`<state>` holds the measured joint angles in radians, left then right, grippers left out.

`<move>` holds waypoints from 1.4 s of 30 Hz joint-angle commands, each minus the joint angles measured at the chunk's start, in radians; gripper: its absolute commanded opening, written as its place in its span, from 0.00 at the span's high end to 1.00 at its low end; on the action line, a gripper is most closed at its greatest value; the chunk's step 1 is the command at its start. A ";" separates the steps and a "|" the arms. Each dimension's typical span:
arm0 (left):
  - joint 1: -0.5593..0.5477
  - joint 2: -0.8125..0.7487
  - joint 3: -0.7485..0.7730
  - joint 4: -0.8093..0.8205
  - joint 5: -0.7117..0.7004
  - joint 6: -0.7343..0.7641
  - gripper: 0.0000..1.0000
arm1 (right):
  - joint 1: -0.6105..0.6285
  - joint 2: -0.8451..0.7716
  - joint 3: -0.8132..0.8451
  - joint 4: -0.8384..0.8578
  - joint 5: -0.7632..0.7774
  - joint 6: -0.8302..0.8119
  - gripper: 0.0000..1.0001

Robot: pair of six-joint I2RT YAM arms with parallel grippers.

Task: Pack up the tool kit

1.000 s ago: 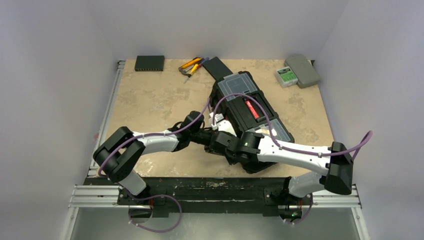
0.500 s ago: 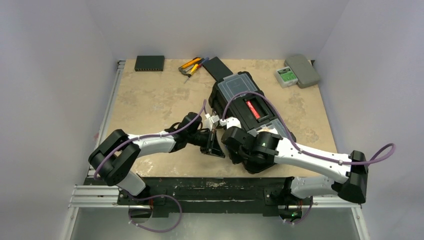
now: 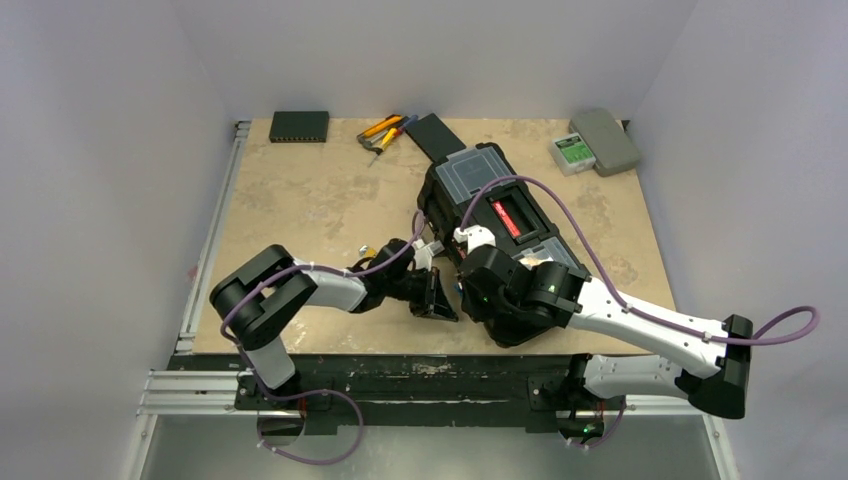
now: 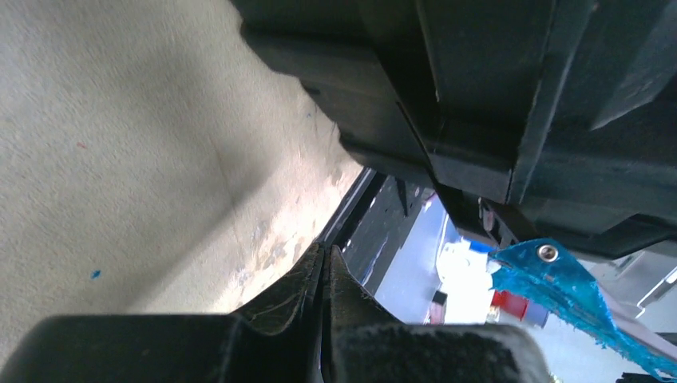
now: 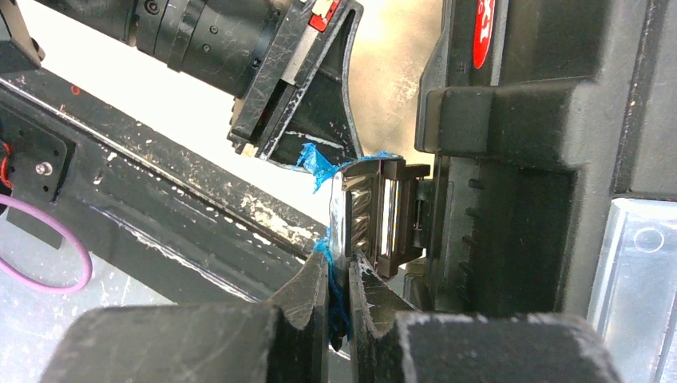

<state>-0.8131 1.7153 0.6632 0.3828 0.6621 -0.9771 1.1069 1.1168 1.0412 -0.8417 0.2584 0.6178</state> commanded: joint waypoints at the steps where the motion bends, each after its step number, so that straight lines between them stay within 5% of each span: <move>1: -0.017 0.022 -0.053 0.278 -0.079 -0.123 1.00 | -0.015 -0.024 0.013 0.071 0.045 -0.015 1.00; 12: -0.104 0.259 -0.183 1.038 -0.280 -0.453 1.00 | -0.016 -0.039 0.014 0.047 0.051 -0.007 1.00; 19: -0.150 0.137 -0.254 1.041 -0.396 -0.407 1.00 | -0.016 -0.040 0.014 0.044 0.055 -0.005 1.00; 32: -0.186 0.108 -0.206 1.041 -0.404 -0.387 1.00 | -0.016 -0.020 -0.019 0.072 0.021 -0.001 1.00; 42: -0.186 0.139 -0.182 1.041 -0.398 -0.376 1.00 | -0.016 0.008 0.030 -0.040 0.103 -0.005 0.84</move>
<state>-0.9920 1.8538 0.4351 1.3132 0.2832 -1.3685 1.0988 1.1130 1.0378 -0.8421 0.2638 0.6212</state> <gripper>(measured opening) 0.002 0.119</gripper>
